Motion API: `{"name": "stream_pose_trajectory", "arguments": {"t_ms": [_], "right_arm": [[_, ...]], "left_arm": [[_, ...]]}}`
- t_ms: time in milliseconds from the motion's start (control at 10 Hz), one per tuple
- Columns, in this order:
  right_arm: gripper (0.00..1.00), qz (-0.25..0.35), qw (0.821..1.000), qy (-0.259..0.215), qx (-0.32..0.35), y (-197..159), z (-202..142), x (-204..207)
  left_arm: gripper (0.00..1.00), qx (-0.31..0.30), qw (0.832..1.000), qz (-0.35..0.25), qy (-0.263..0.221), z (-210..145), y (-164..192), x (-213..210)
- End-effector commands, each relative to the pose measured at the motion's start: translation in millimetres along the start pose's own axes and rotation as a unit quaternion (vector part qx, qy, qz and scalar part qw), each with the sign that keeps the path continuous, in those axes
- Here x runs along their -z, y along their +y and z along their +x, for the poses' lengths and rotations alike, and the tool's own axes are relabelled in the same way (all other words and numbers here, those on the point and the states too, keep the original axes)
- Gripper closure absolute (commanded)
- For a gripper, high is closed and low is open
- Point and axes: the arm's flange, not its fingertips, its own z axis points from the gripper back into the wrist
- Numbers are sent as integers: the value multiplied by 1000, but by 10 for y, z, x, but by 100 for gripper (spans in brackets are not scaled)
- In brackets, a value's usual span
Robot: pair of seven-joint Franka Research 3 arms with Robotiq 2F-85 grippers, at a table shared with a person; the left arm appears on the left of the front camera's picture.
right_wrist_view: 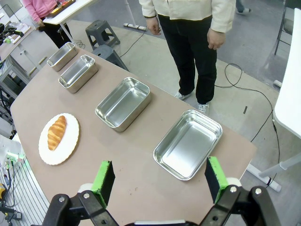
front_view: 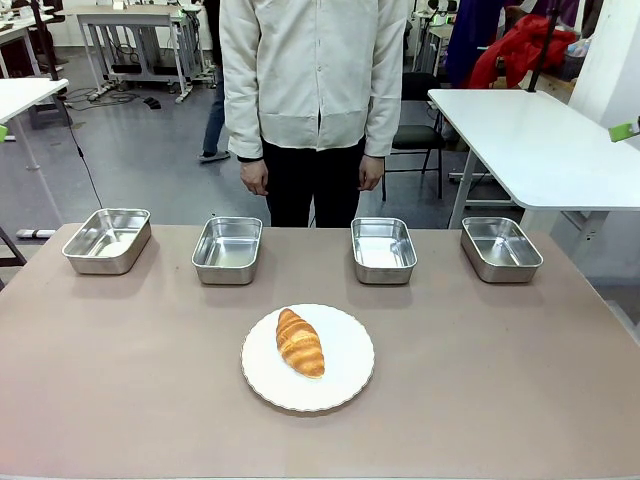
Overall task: Place the bread in the container.
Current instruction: Place the Butter Roll into the Airtight Container indicated by the human.
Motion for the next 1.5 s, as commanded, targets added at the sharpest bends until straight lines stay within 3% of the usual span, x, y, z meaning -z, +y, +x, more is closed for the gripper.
{"name": "stream_pose_trajectory", "arguments": {"t_ms": [0, 1400], "right_arm": [[0, 3, 1000, -7, -3, -4, 11, 7], [0, 3, 1000, -7, -3, -4, 11, 7]], "left_arm": [[0, 2, 1000, -2, -2, 8, -2, -2], [0, 2, 1000, -2, -2, 8, -2, -2]]}}
